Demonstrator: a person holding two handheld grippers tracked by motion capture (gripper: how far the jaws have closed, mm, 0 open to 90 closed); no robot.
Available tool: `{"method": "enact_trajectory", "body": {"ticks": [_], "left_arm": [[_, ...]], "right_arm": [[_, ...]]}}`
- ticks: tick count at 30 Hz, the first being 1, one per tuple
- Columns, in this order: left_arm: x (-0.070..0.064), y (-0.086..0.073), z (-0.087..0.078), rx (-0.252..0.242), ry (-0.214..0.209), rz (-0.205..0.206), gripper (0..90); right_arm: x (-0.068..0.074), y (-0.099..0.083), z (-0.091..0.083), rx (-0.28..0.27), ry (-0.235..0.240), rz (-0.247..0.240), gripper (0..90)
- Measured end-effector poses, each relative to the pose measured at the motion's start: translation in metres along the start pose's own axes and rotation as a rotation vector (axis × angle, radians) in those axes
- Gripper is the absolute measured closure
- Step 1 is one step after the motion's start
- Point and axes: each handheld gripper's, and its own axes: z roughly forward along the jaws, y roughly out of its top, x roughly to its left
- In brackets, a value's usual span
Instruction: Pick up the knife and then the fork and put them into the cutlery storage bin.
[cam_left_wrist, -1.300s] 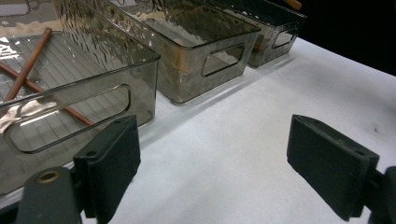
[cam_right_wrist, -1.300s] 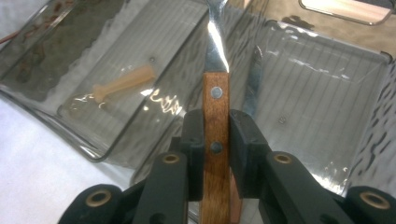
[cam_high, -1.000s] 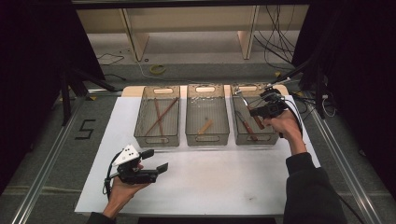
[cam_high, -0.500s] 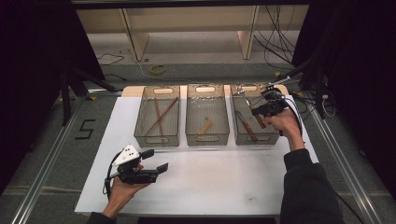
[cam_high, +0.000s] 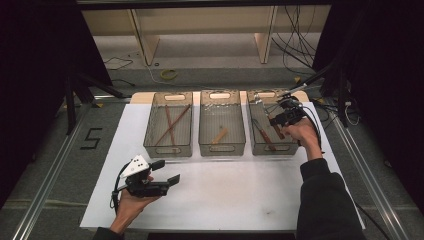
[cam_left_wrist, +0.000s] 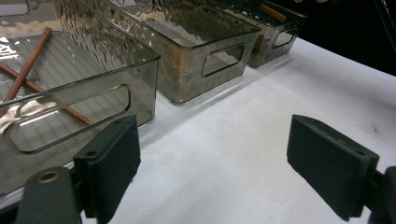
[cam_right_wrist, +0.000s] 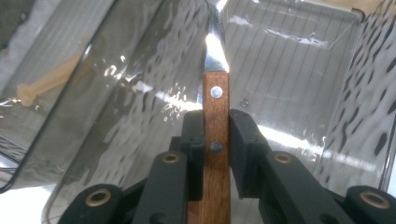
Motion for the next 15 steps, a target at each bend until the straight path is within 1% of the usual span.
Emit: {"method": "enact_trajectory", "body": {"ticks": [15], "left_arm": [[0.0,0.0,0.0,0.001,0.0,0.0,16.6]], "right_arm": [[0.001,-0.004,0.016,0.045,-0.024,0.012,77.2]]}}
